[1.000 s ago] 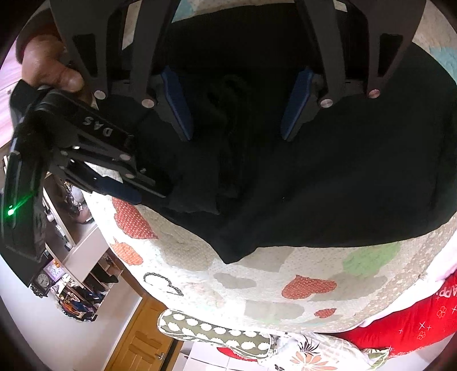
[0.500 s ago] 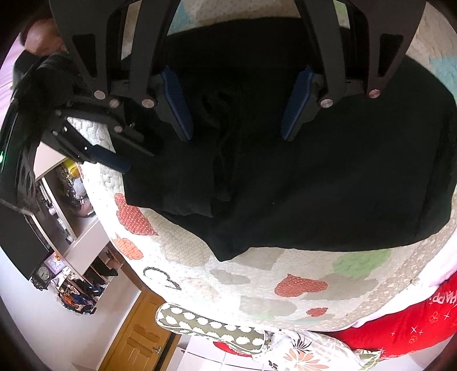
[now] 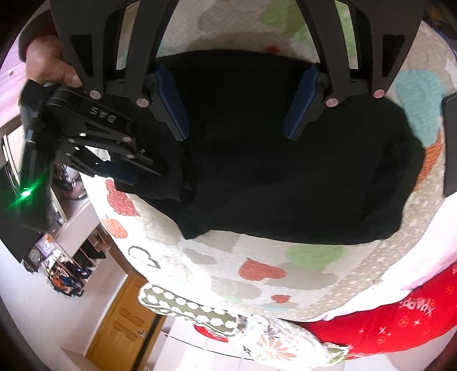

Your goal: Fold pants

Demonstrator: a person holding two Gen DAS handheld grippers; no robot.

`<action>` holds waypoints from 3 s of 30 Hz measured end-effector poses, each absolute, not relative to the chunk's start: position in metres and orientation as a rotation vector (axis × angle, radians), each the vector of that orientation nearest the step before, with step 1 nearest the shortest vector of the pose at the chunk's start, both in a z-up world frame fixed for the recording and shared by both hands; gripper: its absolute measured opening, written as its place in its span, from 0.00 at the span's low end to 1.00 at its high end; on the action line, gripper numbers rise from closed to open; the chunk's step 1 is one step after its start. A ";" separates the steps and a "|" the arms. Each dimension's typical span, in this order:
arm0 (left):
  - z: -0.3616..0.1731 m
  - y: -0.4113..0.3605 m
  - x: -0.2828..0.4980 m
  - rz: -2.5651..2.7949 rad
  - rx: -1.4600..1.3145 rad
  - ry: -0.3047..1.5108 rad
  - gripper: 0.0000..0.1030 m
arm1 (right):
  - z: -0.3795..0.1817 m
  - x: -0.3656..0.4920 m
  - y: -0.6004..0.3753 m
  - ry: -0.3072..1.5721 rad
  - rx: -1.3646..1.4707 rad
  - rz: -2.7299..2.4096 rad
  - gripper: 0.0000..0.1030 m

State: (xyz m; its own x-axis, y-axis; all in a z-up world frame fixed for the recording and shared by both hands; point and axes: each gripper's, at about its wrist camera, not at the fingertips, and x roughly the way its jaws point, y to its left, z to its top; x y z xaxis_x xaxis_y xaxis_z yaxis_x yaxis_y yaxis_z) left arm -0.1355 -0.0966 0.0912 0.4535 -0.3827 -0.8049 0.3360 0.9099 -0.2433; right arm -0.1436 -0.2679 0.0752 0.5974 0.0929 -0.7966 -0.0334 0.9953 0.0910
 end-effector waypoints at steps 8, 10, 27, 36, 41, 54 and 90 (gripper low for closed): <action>0.093 -0.057 -0.132 -0.392 -0.139 1.004 0.70 | 0.092 -0.139 -0.263 0.906 0.080 0.096 0.63; 0.094 -0.050 -0.131 -0.378 -0.150 1.000 0.72 | 0.099 -0.136 -0.255 0.890 0.076 0.128 0.65; 0.087 0.016 -0.128 -0.292 -0.293 1.005 0.79 | 0.094 -0.092 -0.177 0.919 -0.005 0.308 0.67; 0.071 0.039 -0.128 -0.254 -0.409 1.030 0.80 | 0.092 -0.056 -0.140 0.929 -0.060 0.415 0.78; 0.059 0.037 -0.120 -0.260 -0.436 1.056 0.80 | 0.089 -0.026 -0.113 0.951 -0.105 0.488 0.79; 0.053 0.039 -0.104 -0.252 -0.492 1.009 0.83 | 0.054 0.026 -0.057 1.020 -0.086 0.665 0.69; 0.124 -0.135 -0.172 -0.789 0.072 0.847 0.75 | 0.088 -0.220 -0.422 0.768 0.709 0.151 0.81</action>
